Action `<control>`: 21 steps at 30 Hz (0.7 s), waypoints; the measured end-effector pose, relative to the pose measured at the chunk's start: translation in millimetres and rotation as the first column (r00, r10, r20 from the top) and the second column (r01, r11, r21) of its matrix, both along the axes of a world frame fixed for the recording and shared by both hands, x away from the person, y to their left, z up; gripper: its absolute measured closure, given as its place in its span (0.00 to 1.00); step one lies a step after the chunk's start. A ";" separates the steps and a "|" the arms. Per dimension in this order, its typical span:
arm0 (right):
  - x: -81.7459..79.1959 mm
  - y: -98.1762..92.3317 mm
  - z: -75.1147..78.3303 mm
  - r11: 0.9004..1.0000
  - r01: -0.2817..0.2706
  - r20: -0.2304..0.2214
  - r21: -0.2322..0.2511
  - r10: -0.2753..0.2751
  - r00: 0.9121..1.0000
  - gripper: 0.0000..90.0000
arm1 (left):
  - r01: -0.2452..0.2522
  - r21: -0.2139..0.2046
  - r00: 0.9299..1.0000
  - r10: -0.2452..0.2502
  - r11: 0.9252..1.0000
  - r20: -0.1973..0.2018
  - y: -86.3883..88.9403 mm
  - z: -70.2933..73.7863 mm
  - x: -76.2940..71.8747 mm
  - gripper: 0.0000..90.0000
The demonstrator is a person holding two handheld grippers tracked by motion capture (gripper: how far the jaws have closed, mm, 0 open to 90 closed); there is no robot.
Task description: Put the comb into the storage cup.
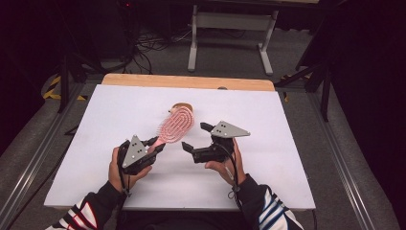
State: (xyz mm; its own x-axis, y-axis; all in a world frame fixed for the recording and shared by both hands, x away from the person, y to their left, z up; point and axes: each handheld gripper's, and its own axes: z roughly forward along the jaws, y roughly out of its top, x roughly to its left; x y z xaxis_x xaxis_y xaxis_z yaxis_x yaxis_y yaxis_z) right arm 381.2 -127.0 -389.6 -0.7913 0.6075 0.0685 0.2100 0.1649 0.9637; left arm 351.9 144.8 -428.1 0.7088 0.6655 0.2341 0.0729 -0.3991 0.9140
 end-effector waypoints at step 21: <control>8.9 0.5 -9.6 0.984 0.049 -0.098 0.173 -0.032 0.995 0.56 | 0.040 0.075 0.999 -0.040 0.996 -0.002 -38.4 -13.2 2.3 0.77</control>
